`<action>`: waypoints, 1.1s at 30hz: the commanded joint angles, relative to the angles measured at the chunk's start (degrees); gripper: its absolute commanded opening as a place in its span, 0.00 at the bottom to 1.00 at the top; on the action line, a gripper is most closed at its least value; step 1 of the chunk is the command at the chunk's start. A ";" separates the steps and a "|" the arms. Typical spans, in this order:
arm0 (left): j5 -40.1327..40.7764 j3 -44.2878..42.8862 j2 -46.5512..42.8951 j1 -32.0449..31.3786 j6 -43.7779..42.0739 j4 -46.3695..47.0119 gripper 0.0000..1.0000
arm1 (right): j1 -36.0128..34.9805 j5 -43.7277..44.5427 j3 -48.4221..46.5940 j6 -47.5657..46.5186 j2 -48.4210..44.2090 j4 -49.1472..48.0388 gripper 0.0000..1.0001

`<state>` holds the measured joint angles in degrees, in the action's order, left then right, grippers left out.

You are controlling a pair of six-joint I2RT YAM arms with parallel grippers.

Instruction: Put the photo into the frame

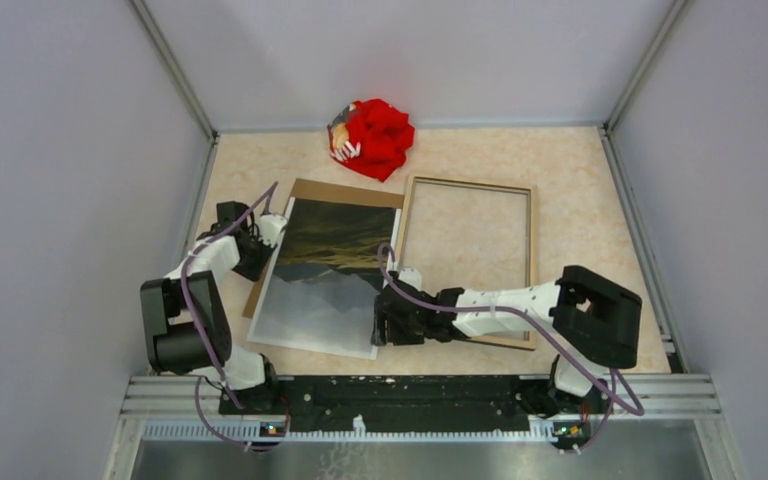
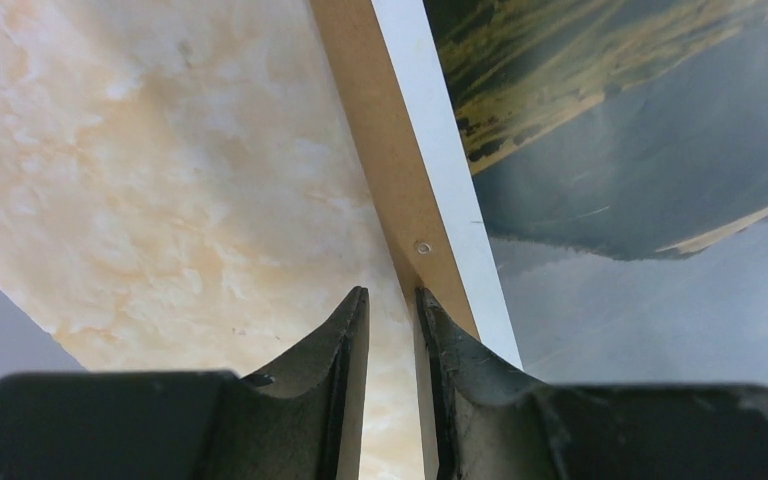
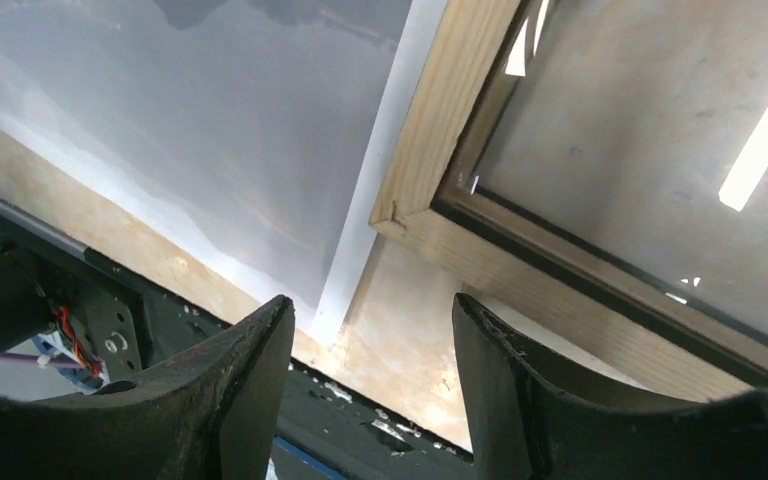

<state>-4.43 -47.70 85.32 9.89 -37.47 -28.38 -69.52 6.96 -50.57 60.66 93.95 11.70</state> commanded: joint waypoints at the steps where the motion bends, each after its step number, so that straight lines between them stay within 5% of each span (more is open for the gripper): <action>1: 1.54 3.62 -1.39 0.36 -2.21 3.38 0.30 | -2.63 -0.08 0.67 4.30 1.51 -4.02 0.60; 12: 0.15 7.74 0.62 0.24 -2.38 6.78 0.29 | -5.09 -0.33 5.66 15.75 6.14 -22.52 0.59; 18: -0.85 9.46 1.50 0.26 -2.68 7.42 0.29 | -5.05 1.14 15.70 21.57 3.65 -44.18 0.59; 24: -2.64 9.77 0.93 0.25 -2.57 6.16 0.29 | -4.85 -0.33 16.13 22.86 7.37 -54.64 0.59; 33: -3.86 10.66 0.73 0.24 -2.73 4.92 0.28 | -4.76 -0.20 11.92 24.08 11.62 -55.26 0.57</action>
<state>-4.10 -41.45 83.05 10.04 -40.29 -19.11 -74.08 5.61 -36.51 83.64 104.01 -38.44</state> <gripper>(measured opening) 0.287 0.582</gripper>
